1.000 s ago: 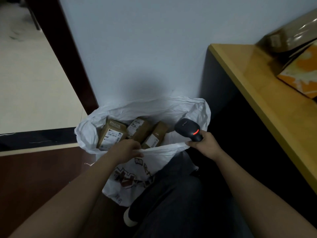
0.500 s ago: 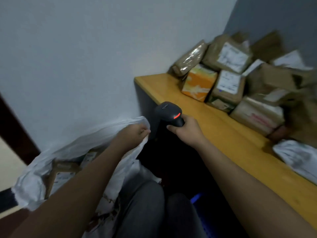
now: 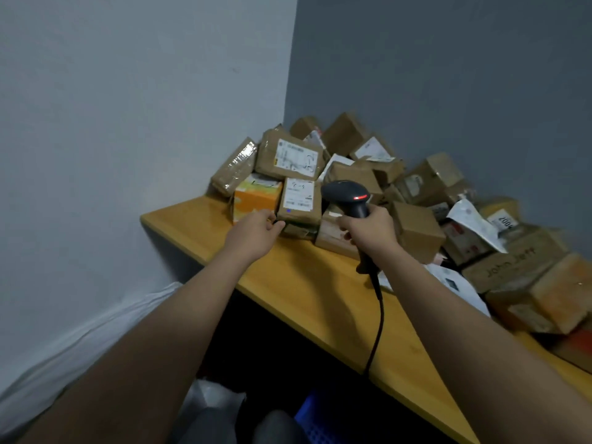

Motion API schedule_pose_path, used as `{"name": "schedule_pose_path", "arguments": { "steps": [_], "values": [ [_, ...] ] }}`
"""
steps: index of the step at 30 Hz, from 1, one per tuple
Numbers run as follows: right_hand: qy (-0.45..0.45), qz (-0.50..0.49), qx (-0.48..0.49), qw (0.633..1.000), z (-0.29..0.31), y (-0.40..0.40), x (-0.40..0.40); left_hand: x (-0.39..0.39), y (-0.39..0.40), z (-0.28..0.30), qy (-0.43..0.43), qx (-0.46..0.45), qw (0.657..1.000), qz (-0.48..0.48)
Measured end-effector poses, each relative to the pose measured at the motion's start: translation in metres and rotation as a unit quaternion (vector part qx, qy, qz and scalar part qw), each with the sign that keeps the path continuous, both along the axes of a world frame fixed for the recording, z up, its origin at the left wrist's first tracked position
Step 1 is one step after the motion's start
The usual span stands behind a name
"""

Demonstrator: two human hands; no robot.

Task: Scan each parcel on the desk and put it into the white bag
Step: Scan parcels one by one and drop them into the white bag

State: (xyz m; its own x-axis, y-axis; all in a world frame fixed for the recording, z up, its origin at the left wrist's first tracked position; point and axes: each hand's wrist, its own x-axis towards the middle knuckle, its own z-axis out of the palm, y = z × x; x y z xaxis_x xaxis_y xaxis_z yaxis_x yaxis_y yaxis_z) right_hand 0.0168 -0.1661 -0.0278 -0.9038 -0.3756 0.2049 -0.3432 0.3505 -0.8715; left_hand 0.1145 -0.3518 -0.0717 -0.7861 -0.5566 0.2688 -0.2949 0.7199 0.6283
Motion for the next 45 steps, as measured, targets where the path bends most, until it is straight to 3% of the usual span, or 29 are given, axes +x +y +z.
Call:
{"name": "schedule_pose_path", "arguments": {
  "steps": [11,16,22,27,33,45],
  "values": [
    [0.003,-0.097,-0.06,0.993,0.03,0.001,-0.102,-0.125,0.006,0.048,-0.001,-0.032,0.999,-0.036],
    [-0.05,-0.112,-0.108,0.987,0.034,0.012,-0.144,-0.185,0.03,0.05,0.006,0.103,0.99,-0.098],
    [-0.141,-0.084,-0.111,0.98,0.037,-0.014,-0.172,-0.249,0.019,0.021,0.01,0.218,0.974,-0.06],
    [-0.152,-0.064,-0.146,0.975,0.025,-0.02,-0.178,-0.228,0.03,0.036,0.036,0.257,0.964,-0.054],
    [-0.101,-0.042,-0.229,0.967,0.035,0.002,-0.15,-0.185,0.03,0.054,0.122,0.358,0.923,-0.069],
    [-0.111,0.067,-0.161,0.979,-0.005,0.024,-0.035,-0.059,0.067,0.026,0.06,0.358,0.932,0.005]
  ]
}}
